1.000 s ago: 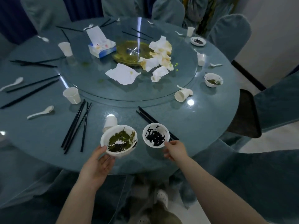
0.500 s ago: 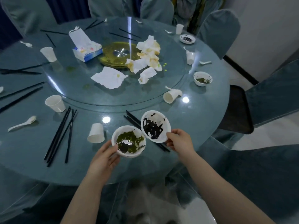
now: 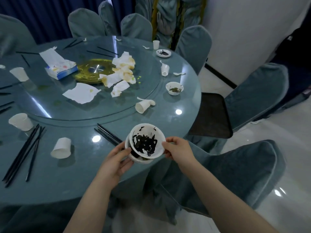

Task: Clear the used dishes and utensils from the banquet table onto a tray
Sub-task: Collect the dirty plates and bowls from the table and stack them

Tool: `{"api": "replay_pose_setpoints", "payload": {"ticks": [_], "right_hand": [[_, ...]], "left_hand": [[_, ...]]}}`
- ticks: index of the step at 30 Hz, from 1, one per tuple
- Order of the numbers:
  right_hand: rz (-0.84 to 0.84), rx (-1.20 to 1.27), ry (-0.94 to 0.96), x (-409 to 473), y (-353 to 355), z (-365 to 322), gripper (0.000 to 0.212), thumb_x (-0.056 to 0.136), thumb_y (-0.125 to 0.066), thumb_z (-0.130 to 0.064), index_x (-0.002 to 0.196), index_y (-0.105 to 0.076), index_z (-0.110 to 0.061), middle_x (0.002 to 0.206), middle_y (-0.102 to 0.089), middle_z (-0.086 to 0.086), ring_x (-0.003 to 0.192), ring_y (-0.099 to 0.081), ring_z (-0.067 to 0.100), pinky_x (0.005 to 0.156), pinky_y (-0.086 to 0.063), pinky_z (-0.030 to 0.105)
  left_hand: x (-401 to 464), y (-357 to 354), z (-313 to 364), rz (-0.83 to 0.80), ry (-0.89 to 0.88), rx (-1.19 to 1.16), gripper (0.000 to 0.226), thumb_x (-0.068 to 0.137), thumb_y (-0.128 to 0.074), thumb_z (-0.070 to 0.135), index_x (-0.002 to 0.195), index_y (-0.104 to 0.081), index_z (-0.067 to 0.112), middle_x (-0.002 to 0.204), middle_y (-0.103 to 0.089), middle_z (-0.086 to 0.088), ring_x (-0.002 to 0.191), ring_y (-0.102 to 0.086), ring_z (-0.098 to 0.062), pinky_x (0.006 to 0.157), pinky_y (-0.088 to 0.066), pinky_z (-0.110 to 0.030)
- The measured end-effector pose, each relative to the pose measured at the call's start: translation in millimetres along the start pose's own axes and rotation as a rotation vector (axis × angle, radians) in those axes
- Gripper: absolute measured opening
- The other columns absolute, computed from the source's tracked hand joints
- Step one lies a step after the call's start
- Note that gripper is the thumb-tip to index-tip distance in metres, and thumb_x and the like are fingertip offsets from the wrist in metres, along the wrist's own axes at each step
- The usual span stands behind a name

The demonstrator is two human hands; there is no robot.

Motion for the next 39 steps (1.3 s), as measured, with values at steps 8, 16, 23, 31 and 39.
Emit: {"api": "replay_pose_setpoints", "payload": {"ticks": [8,16,23,31,39], "right_hand": [[0.035,-0.052,0.095,-4.2,91.5,-12.6,0.017,0.087,-0.065,-0.022,0.103,-0.060,-0.019,0.093,-0.065,0.006,0.067,-0.060,0.014,0.052,-0.046,0.021],[-0.174,0.230,-0.061,13.8,127.4,-27.1,0.025,0.094,-0.057,-0.013,0.106,-0.063,0.008,0.076,-0.069,0.011,0.060,-0.068,0.017,0.050,-0.052,0.025],[-0.134,0.282,-0.024,44.6,189.0,-33.8,0.008,0.091,-0.062,-0.011,0.095,-0.065,-0.005,0.083,-0.072,0.011,0.073,-0.069,0.022,0.067,-0.058,0.033],[-0.102,0.222,-0.023,91.2,302.7,-31.5,0.007,0.089,-0.065,-0.011,0.095,-0.067,-0.007,0.085,-0.074,0.010,0.074,-0.070,0.020,0.065,-0.058,0.031],[-0.316,0.141,-0.008,134.4,393.5,-47.7,0.028,0.092,-0.062,-0.031,0.103,-0.069,-0.006,0.100,-0.073,0.013,0.091,-0.069,0.025,0.077,-0.059,0.031]], "left_hand": [[-15.3,-93.8,-12.5,-0.076,-0.078,0.031,0.023,0.089,-0.059,0.012,0.107,-0.067,0.023,0.088,-0.075,-0.001,0.078,-0.072,-0.014,0.063,-0.058,-0.026],[-7.1,-154.2,4.8,-0.213,-0.109,0.031,0.030,0.076,-0.066,0.038,0.101,-0.075,0.023,0.105,-0.072,-0.009,0.093,-0.071,-0.024,0.070,-0.058,-0.033],[16.3,-228.0,3.8,-0.312,-0.096,0.109,0.050,0.072,-0.069,0.022,0.121,-0.059,0.020,0.102,-0.074,-0.006,0.087,-0.072,-0.019,0.067,-0.059,-0.032],[45.1,-337.8,-39.7,-0.258,-0.062,0.077,0.051,0.069,-0.071,0.018,0.119,-0.062,0.019,0.105,-0.073,-0.007,0.088,-0.071,-0.022,0.068,-0.059,-0.034],[59.9,-421.9,-87.2,-0.053,-0.115,-0.041,0.030,0.085,-0.056,0.002,0.109,-0.067,0.017,0.102,-0.073,-0.010,0.086,-0.072,-0.024,0.061,-0.058,-0.033]]}}
Point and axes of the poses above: each hand's wrist, its own x-axis towards the middle knuckle, its own y-axis out of the back of the hand, z = x × y, the point moved 6 cm from there along x, towards the middle knuckle
